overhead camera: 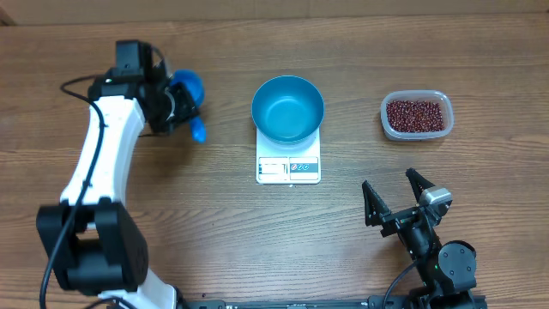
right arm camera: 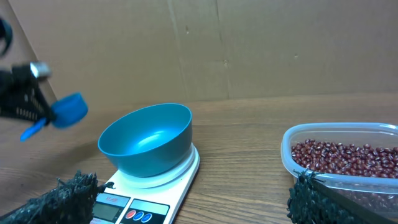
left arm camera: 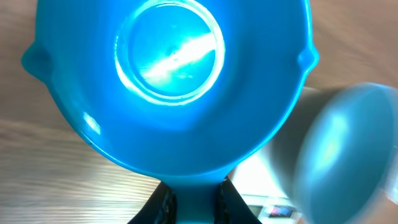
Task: Scoop item into bowl and weigh 150g on scale
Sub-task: 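Lift the blue scoop and carry it toward the scale with left gripper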
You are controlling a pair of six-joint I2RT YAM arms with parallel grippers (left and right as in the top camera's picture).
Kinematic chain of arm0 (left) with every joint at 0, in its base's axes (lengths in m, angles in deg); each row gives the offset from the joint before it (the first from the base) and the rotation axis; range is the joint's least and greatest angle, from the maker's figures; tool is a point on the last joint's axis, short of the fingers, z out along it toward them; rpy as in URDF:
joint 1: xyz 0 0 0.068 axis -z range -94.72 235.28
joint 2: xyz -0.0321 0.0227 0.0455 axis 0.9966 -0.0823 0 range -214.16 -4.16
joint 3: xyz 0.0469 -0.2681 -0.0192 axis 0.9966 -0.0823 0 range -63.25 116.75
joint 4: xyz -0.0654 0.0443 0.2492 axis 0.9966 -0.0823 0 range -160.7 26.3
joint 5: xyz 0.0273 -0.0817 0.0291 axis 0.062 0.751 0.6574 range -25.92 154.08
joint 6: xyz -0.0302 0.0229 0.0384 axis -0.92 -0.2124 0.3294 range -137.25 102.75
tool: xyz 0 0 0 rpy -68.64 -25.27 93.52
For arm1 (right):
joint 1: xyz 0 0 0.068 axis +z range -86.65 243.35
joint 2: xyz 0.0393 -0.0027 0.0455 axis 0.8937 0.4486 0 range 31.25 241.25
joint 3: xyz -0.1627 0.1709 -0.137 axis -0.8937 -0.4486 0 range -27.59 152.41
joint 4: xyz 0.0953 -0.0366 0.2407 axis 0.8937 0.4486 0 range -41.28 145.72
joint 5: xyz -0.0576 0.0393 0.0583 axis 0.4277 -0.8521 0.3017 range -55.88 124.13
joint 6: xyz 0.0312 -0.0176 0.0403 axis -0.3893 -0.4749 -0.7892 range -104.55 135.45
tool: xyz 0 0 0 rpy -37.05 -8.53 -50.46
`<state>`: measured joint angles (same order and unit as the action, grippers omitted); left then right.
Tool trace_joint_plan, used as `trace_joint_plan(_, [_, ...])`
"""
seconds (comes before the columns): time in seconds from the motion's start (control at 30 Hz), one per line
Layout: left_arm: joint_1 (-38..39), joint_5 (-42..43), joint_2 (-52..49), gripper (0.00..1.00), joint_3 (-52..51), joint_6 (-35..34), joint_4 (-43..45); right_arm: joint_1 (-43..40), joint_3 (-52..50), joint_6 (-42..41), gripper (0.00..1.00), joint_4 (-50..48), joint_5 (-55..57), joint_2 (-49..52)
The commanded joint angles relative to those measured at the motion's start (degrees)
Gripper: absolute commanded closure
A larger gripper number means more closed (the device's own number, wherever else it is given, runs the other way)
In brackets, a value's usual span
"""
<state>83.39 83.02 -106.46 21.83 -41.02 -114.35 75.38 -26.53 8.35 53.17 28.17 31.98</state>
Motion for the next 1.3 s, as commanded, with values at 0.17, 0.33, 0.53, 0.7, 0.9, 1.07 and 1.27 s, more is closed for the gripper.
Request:
trace_joint_plan(0.17, [8.6,6.5,7.2,0.96,3.7,-19.1,-0.5,-0.2,-0.6,-0.2,0.00,-0.3,0.3,-0.6])
trace_joint_plan(0.33, [12.5,10.4,7.2,0.96,3.7,-26.5,-1.5,-0.2,-0.6,-0.2,0.00,-0.3,0.3,-0.6])
trace_joint_plan(0.53, [20.9,3.6,7.2,0.96,3.7,-41.5,-3.5,-0.2,-0.6,-32.5,0.00,-1.3,-13.3,-0.6])
trace_joint_plan(0.7, [25.7,0.0,7.2,0.96,3.7,-45.9,-1.6,-0.2,-0.6,-60.5,0.00,-1.8,-22.0,-0.6])
trace_joint_plan(0.9, [30.9,-4.0,7.2,0.96,3.7,-47.7,1.4,-0.2,-0.6,-68.7,0.01,-4.8,-24.2,-0.6])
trace_joint_plan(1.07, [35.2,-9.6,7.2,0.96,3.7,-48.7,2.9,-0.2,-0.6,-65.3,0.09,-4.6,-25.8,-0.5])
trace_joint_plan(1.27, [38.7,-13.9,7.2,0.96,3.7,-48.7,5.6,-0.2,-0.2,-61.4,0.12,-1.8,-26.1,2.2])
